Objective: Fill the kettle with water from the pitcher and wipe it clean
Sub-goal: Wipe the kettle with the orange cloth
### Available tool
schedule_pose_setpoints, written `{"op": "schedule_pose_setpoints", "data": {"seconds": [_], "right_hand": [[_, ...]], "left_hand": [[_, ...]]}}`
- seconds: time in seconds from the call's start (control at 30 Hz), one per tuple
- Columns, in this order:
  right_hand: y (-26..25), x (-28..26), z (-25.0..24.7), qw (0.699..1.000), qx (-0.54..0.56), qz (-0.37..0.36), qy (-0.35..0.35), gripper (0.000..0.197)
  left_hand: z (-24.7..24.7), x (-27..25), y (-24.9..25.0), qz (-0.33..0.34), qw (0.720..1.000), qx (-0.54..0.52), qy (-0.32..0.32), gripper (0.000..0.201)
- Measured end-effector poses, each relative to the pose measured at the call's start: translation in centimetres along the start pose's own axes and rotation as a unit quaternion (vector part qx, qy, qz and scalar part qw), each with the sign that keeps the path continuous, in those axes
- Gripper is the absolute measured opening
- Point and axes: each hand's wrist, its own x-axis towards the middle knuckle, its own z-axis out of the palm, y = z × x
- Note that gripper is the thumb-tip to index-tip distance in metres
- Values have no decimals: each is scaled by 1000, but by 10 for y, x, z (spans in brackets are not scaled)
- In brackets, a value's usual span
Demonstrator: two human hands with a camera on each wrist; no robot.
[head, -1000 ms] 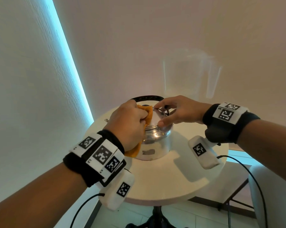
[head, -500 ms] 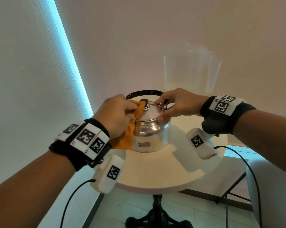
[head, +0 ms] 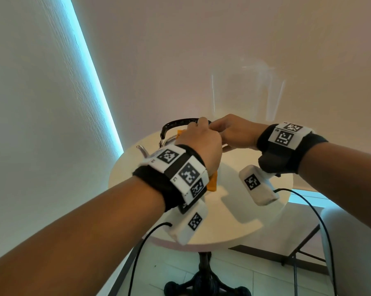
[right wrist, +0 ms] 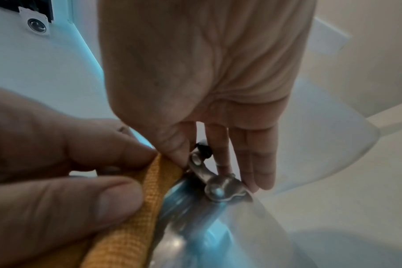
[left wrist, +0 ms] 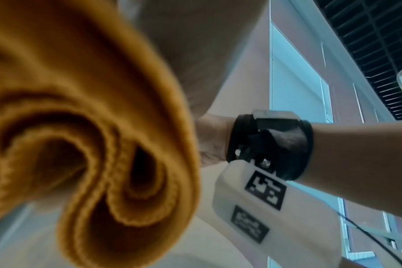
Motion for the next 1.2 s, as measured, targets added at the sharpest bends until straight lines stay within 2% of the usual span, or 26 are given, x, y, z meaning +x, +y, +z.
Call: {"op": "schedule_pose_setpoints", "data": {"seconds": [0.07,0.17,0.27,0.47,0.53,0.63,0.7,0.77,0.83,0.87,0.93,1.0,1.03,1.1,1.13,1.2], "right_hand": [[1,-1,0,1000,3,2,3,25],[-2,-2,1,1000,5,-2,5,22],[-3,-3,0,1000,12,-4,5,25],[-2,-4,-1,1000,14,-4,9,27],[-1,-5,-2,999,27,0,20,28],[-2,-5,-1,999,25,8,19,26],[-5,-4,1,1000,14,10,16,23],[-6,-5,1,1000,11,10,18,23],[-8,-6,2,1000,12,10,21,24],[-8,-6,2,1000,11,9,23,24],[-9,-5,3,1000,8,7,27,23],[-9,-5,3,1000,4,2,29,20],[-10,-5,3,1000,5,0,28,17],[-9,-7,0,1000,7,2,25,13],[-9,-7,-3,1000,2,6,25,13],[-8,-8,-7,1000,-10,9,23,13]], "left_hand": [[-2,-1,-1,14,1000,-4,-2,33],[-2,-22,-24,51,998,-34,16,20],[0,-40,-42,68,997,-22,12,25],[8,-12,4,67,994,86,32,35],[11,-3,8,62,994,87,36,35],[11,-10,-12,119,991,49,42,29],[8,-25,-35,159,986,-24,46,22],[6,-40,-56,125,978,-163,41,12],[9,-48,-69,114,970,-212,44,4],[11,-49,-70,138,971,-183,63,7],[14,-46,-65,212,971,-57,91,23],[20,-33,-48,266,956,69,106,39],[22,-26,-36,265,951,113,114,41],[20,-18,-7,230,952,185,83,41],[21,-15,1,210,957,191,66,42],[22,-15,2,211,959,180,61,44]]}}
